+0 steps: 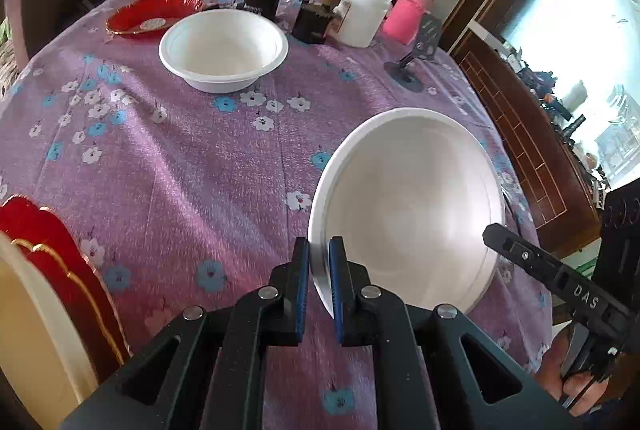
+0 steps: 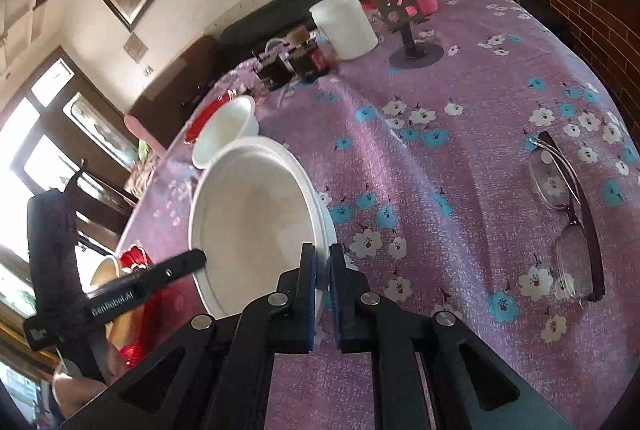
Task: Organize plates and bowls
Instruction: 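Grasp the rim of the larger white bowl with the right gripper, then carry the white bowl over and lower it onto the stack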
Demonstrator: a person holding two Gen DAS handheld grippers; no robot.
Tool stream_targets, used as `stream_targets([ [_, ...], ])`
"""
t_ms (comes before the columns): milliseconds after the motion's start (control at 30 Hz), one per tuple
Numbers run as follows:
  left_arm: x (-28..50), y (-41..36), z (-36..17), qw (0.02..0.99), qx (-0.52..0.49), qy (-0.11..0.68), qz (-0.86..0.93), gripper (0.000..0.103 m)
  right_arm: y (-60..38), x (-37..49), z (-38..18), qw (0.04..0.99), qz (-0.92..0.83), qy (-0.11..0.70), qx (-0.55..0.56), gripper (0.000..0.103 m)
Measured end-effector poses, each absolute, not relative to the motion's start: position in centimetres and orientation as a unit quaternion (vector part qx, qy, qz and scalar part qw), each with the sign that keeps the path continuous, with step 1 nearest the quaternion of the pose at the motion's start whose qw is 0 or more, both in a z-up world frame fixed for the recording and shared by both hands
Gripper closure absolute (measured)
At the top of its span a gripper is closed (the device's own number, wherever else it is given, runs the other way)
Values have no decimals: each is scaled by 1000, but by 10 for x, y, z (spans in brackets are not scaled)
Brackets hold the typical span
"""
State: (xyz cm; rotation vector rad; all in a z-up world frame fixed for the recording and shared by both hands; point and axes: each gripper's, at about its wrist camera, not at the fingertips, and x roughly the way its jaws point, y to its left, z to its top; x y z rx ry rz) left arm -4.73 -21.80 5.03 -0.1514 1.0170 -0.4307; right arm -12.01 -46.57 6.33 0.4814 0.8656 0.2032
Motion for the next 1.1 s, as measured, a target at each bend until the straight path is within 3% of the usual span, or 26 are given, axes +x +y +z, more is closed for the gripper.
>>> stream_targets([
  [400, -110, -144, 111, 901, -89, 390, -170, 93, -410, -131, 104, 878, 181, 378, 231, 95],
  [567, -134, -95, 127, 914, -104, 366, -141, 87, -363, -131, 119, 872, 229, 375, 216, 95],
  [1100, -194, 21, 130, 924, -158, 341, -70, 87, -237, -126, 123, 838, 326, 399, 178, 95],
])
